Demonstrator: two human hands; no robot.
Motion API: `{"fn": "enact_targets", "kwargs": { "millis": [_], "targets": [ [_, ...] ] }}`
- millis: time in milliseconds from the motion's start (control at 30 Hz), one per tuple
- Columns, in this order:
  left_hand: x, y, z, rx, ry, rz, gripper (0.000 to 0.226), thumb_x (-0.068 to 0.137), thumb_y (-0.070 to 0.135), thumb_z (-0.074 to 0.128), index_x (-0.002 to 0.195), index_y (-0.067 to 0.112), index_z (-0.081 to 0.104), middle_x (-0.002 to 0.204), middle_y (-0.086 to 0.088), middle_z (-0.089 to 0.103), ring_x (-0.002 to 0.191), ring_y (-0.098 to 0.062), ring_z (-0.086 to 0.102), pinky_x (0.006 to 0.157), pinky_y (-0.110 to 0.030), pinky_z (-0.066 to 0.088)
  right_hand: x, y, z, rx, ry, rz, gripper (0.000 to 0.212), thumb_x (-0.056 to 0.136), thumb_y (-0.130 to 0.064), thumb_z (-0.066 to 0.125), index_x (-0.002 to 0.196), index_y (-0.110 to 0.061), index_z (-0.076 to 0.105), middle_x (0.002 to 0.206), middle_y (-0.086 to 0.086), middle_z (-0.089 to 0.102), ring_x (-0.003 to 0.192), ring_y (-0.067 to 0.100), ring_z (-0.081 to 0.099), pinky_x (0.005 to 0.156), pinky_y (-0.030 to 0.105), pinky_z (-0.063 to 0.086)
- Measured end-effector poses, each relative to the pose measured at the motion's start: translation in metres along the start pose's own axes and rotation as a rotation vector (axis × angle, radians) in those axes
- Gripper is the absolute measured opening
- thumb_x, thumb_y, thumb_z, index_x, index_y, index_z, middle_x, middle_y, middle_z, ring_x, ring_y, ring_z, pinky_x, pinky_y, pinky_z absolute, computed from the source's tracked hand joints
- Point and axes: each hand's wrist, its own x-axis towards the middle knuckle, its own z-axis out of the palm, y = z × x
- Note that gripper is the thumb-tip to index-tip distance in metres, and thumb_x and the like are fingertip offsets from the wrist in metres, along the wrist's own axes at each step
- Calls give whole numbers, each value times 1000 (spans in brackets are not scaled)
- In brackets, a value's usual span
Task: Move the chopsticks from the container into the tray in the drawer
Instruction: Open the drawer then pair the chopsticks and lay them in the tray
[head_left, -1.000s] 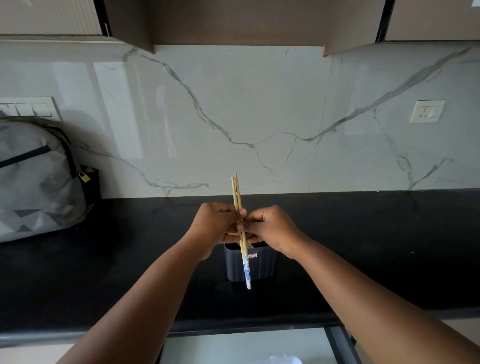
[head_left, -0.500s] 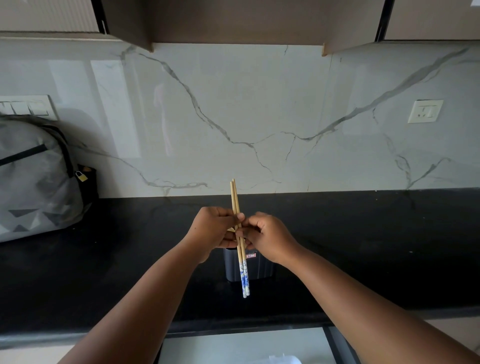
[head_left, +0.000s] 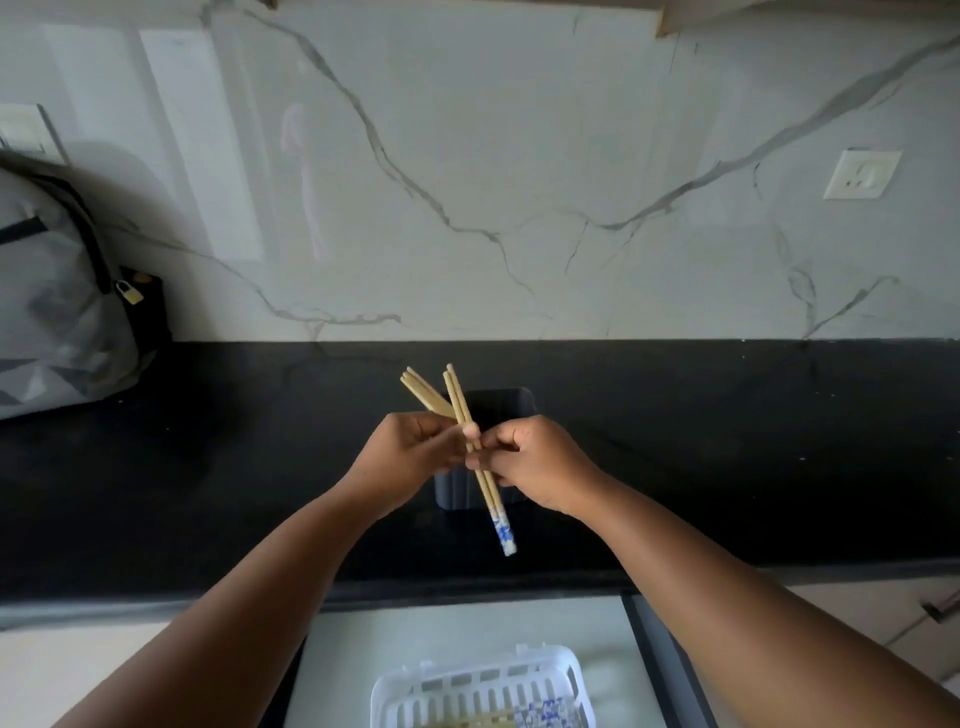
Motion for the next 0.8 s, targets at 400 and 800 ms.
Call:
{"fn": "enact_targets", "kwargs": {
  "millis": [400, 800],
  "targets": [
    [-36, -158, -5, 1192, -82, -270, 88, 83, 79, 9, 154, 27, 6, 164, -3, -3, 147, -28, -19, 113, -58, -14, -67, 103, 86, -501, -503, -2, 18, 91, -32, 53, 86, -29, 69, 67, -14, 55, 66, 7, 52, 54, 25, 36],
    [-42, -181, -2, 1189, 24, -201, 94, 80, 82, -1, 154, 26, 8, 164, -2, 4, 150, -22, -5, 117, -46, -14, -94, 166, 154, -842, -690, -155, 18, 80, 5, 52, 79, -13, 48, 79, 8, 49, 71, 28, 53, 50, 27, 26]
  ]
}}
